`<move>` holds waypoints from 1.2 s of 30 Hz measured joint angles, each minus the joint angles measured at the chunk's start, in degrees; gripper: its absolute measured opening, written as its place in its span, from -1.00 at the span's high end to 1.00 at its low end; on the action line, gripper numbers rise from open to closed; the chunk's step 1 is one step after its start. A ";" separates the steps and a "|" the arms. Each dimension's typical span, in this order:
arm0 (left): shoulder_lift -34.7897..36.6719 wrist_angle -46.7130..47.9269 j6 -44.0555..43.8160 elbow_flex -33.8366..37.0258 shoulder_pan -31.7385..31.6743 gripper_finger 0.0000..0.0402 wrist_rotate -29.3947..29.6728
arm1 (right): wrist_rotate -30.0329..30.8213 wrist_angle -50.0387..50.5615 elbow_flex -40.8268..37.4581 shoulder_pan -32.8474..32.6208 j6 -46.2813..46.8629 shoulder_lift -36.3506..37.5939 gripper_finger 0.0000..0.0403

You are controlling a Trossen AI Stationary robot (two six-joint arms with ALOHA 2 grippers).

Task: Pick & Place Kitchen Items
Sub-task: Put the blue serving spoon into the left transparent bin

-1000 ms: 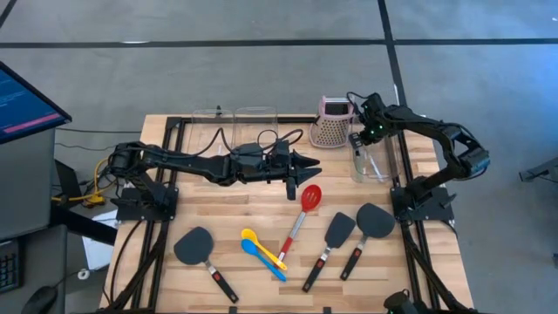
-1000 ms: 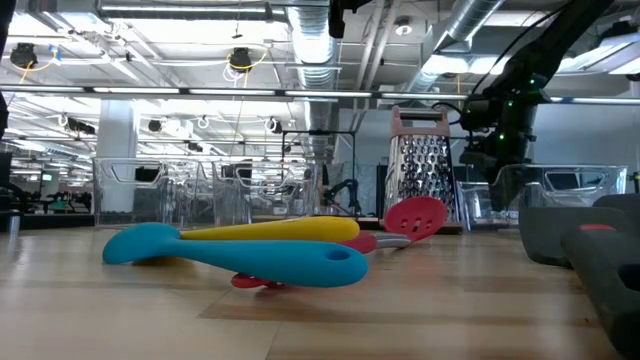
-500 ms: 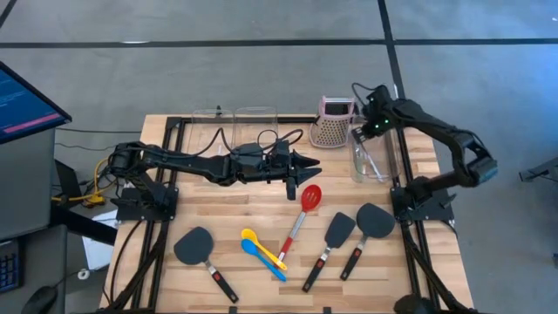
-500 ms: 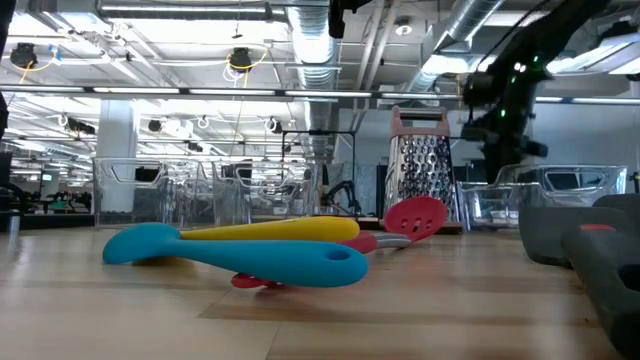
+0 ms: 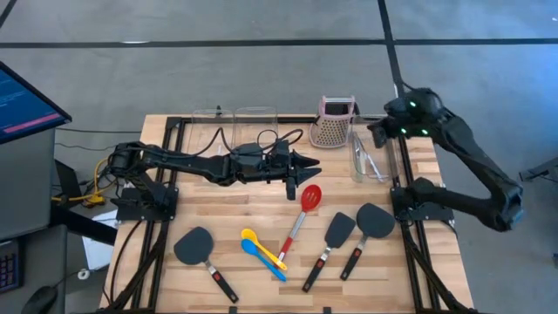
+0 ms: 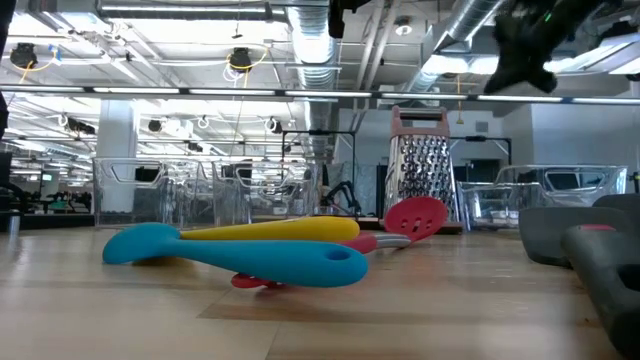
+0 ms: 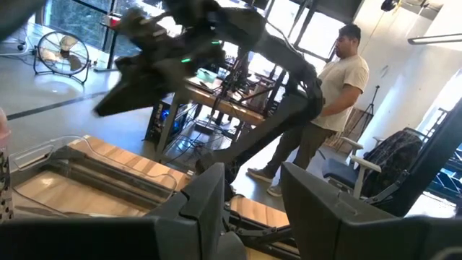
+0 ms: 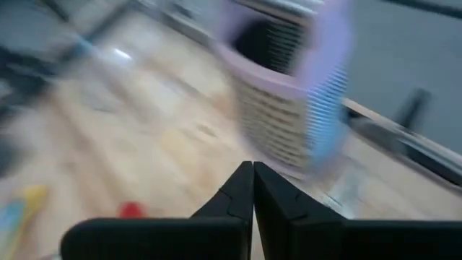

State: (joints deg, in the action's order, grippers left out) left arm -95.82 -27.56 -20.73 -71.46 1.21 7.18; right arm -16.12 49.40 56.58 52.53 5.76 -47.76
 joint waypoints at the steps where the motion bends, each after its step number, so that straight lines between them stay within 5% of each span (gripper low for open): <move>1: 0.54 1.11 0.88 0.00 0.00 0.36 -0.02 | -1.08 -0.21 0.00 -1.28 1.00 2.01 0.97; 9: 12.80 23.43 9.76 -0.02 2.41 0.54 2.96 | -2.31 -0.73 0.04 -12.09 7.72 15.92 0.98; 20: 27.82 36.49 16.13 -0.06 12.49 0.80 9.18 | -2.31 -2.04 0.07 -22.13 14.28 25.97 0.98; 27: 30.17 43.27 16.47 -0.04 18.44 0.96 21.24 | -2.34 -3.24 0.04 -25.35 13.82 26.52 0.99; 36: 30.06 37.21 10.67 9.09 19.28 0.98 22.39 | -3.44 -6.84 0.04 -29.74 10.82 20.19 1.00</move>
State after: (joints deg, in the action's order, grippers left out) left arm -65.76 9.65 -10.06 -62.37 20.50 29.57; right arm -19.55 42.56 56.62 22.78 16.58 -27.58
